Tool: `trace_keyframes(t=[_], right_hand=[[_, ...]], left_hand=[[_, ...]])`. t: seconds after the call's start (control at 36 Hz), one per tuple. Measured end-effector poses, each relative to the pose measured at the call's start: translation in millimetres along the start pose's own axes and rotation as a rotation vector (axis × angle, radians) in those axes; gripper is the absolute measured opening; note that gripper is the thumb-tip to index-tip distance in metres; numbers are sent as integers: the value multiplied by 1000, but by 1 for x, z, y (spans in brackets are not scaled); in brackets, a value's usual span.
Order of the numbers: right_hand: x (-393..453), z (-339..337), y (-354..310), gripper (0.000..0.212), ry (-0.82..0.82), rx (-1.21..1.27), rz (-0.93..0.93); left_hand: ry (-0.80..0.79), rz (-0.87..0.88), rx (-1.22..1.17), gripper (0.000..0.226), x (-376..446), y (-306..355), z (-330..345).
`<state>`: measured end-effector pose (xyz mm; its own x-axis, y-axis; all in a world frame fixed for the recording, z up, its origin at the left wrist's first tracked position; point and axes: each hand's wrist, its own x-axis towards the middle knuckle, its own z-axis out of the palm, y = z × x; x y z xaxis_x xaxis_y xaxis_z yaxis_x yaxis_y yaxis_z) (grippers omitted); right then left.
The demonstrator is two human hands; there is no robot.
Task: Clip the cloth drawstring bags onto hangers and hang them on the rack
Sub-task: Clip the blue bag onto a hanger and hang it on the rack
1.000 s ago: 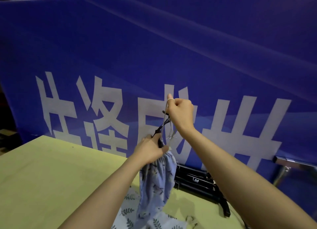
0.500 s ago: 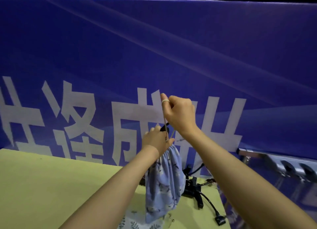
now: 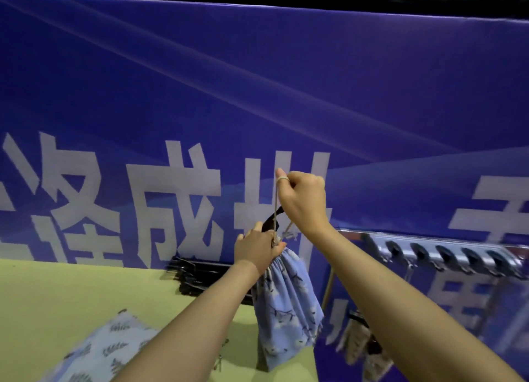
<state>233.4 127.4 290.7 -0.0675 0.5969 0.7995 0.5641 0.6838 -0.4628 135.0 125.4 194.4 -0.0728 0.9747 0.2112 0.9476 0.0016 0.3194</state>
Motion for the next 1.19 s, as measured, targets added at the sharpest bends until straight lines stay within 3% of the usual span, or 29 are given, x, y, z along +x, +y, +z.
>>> trace_keyframes(t=[0.11,0.28,0.36,0.44,0.61,0.72,0.86,0.97,1.08,1.19], right_hand=[[-18,-41,26,53,9,-9,79],[-51,-94,57,58,-25,-74,123],[-67,-116,79,58,-24,-64,166],[-78,-132,98,56,-34,-73,192],[-101,-157,139,52,-93,-104,292],[-117,-166,158,53,-140,-138,364],[-141,-176,176,53,-181,-175,509],[-155,-184,192,58,-195,-216,566],[-167,-191,211,58,-224,-288,614],[-178,-200,229,49,-279,-343,641]], left_hand=[[-31,-15,-65,45,-16,39,25],[-85,-74,-384,57,-39,96,65],[-141,-89,-386,74,-51,124,86],[-192,-95,-248,78,-62,145,99],[-211,82,-148,62,-79,176,117],[-142,181,-320,40,-81,187,124],[-233,155,-612,22,-73,200,125],[-321,132,-671,17,-67,207,135],[-432,129,-692,31,-60,214,156],[-466,138,-702,23,-58,222,173]])
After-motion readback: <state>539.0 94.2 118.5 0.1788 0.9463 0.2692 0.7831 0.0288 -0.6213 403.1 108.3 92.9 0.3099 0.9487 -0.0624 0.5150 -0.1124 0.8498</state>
